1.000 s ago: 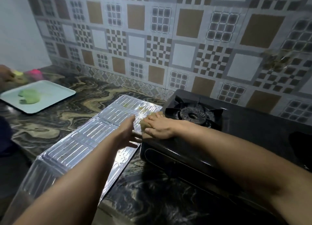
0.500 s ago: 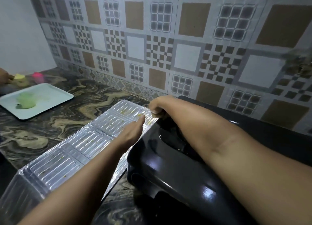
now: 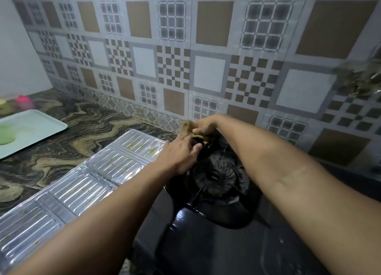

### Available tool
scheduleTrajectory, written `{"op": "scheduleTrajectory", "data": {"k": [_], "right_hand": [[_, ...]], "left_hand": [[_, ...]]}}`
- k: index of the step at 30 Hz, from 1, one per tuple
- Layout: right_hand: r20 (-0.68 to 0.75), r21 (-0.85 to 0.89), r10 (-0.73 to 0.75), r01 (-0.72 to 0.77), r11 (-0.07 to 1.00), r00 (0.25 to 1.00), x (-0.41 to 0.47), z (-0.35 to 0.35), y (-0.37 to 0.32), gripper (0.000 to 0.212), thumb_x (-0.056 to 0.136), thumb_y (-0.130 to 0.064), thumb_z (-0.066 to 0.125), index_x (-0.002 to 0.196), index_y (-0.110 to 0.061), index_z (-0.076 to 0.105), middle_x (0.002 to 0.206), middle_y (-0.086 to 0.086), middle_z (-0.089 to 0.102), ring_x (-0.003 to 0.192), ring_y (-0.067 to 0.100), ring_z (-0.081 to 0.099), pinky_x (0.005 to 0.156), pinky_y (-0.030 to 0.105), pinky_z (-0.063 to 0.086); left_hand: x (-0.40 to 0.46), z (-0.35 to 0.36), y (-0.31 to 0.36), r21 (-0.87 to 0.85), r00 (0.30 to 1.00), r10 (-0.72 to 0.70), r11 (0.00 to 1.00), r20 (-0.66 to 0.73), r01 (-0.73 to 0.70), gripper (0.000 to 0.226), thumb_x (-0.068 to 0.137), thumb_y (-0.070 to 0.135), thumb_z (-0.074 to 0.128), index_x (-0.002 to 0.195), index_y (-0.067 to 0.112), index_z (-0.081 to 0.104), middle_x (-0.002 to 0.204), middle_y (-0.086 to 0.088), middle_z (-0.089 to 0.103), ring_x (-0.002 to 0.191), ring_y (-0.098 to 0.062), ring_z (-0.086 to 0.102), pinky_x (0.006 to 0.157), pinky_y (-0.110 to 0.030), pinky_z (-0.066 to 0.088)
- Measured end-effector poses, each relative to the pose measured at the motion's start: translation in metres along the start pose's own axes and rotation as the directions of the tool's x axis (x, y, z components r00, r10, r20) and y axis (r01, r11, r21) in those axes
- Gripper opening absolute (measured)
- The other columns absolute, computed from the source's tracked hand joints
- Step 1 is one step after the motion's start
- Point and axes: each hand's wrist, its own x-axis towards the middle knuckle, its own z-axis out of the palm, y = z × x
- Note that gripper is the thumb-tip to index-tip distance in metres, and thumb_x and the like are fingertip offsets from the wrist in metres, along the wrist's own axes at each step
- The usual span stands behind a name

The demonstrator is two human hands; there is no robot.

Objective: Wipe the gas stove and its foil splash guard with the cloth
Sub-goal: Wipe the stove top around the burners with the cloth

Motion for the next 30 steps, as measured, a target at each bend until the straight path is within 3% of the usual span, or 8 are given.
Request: {"op": "scheduleTrajectory", "data": {"k": [3, 5, 8, 12, 16, 21, 26, 30], "right_hand": [[-0.026, -0.052, 0.037, -0.038, 0.998, 0.999, 0.011, 0.011, 0.037, 0.049, 0.100, -0.034, 0.038, 0.136, -0.002, 0.042, 0.141, 0.018, 0.048, 0.122, 0.033, 0.050, 0.106, 0.044, 0.037], [-0.043, 0.009, 0.070, -0.070, 0.998, 0.997, -0.035, 0.010, 0.034, 0.044, 0.102, -0.027, 0.037, 0.136, 0.001, 0.042, 0.140, 0.017, 0.047, 0.125, 0.032, 0.047, 0.107, 0.038, 0.036], [-0.001, 0.137, 0.142, -0.141, 0.981, 0.990, -0.067, 0.021, 0.064, 0.042, 0.104, -0.028, 0.032, 0.119, 0.005, 0.053, 0.117, 0.016, 0.059, 0.109, 0.031, 0.053, 0.083, 0.024, 0.048], [0.006, 0.245, 0.217, -0.211, 0.946, 0.976, -0.101, 0.041, 0.110, 0.055, 0.101, -0.043, 0.033, 0.127, 0.002, 0.051, 0.132, 0.017, 0.054, 0.117, 0.035, 0.054, 0.103, 0.045, 0.042], [0.005, 0.206, 0.270, -0.265, 0.942, 0.963, -0.155, 0.068, 0.146, 0.057, 0.101, -0.045, 0.028, 0.145, -0.010, 0.033, 0.152, 0.012, 0.034, 0.139, 0.031, 0.031, 0.118, 0.048, 0.015], [0.032, 0.202, 0.409, -0.407, 0.891, 0.912, -0.229, 0.098, 0.201, 0.052, 0.104, -0.035, 0.024, 0.150, -0.012, 0.021, 0.158, 0.011, 0.023, 0.147, 0.027, 0.015, 0.117, 0.047, -0.009], [0.020, 0.166, 0.521, -0.516, 0.840, 0.854, -0.274, 0.119, 0.230, 0.059, 0.102, -0.041, 0.024, 0.153, -0.014, 0.011, 0.160, 0.004, 0.015, 0.148, 0.027, 0.004, 0.113, 0.052, -0.014], [-0.067, 0.091, 0.451, -0.444, 0.891, 0.890, -0.282, 0.125, 0.204, 0.063, 0.102, -0.042, 0.024, 0.152, -0.019, -0.005, 0.162, -0.005, -0.004, 0.148, 0.024, -0.011, 0.114, 0.061, -0.009]], "left_hand": [[0.007, 0.008, 0.017, 0.141, 0.997, 0.019, 0.990, 0.081, -0.030, 0.059, 0.100, 0.047, 0.029, 0.148, 0.012, 0.030, 0.160, -0.007, 0.022, 0.149, -0.020, 0.013, 0.119, -0.053, 0.007], [0.010, 0.015, 0.026, 0.194, 0.992, -0.002, 0.981, 0.127, -0.023, 0.069, 0.099, 0.053, 0.026, 0.153, 0.010, 0.017, 0.163, -0.006, 0.009, 0.151, -0.020, 0.001, 0.119, -0.053, -0.001], [0.012, 0.021, 0.037, 0.247, 0.986, -0.055, 0.969, 0.155, 0.015, 0.080, 0.096, 0.061, 0.022, 0.154, 0.007, 0.011, 0.164, -0.010, 0.002, 0.151, -0.023, -0.005, 0.119, -0.055, -0.005], [0.011, 0.026, 0.050, 0.274, 0.985, -0.110, 0.959, 0.131, 0.071, 0.085, 0.094, 0.065, 0.017, 0.154, 0.005, 0.006, 0.163, -0.012, -0.003, 0.150, -0.024, -0.010, 0.118, -0.056, -0.008], [0.014, 0.033, 0.080, 0.248, 0.989, -0.052, 0.969, 0.138, 0.016, 0.084, 0.095, 0.063, 0.019, 0.154, 0.004, 0.006, 0.163, -0.013, -0.003, 0.150, -0.025, -0.010, 0.118, -0.056, -0.007], [0.016, 0.046, 0.135, 0.207, 0.976, 0.077, 0.971, 0.202, -0.119, 0.081, 0.097, 0.060, 0.020, 0.154, 0.004, 0.004, 0.163, -0.012, -0.003, 0.150, -0.025, -0.009, 0.119, -0.055, -0.006], [0.011, 0.067, 0.178, 0.162, 0.946, 0.188, 0.958, 0.264, -0.236, 0.080, 0.098, 0.058, 0.022, 0.154, 0.004, 0.004, 0.163, -0.012, -0.003, 0.150, -0.025, -0.008, 0.119, -0.053, -0.006], [0.012, 0.083, 0.200, 0.161, 0.927, 0.228, 0.945, 0.297, -0.284, 0.079, 0.098, 0.057, 0.023, 0.154, 0.003, 0.007, 0.163, -0.012, -0.001, 0.150, -0.025, -0.006, 0.119, -0.053, -0.004]]}}
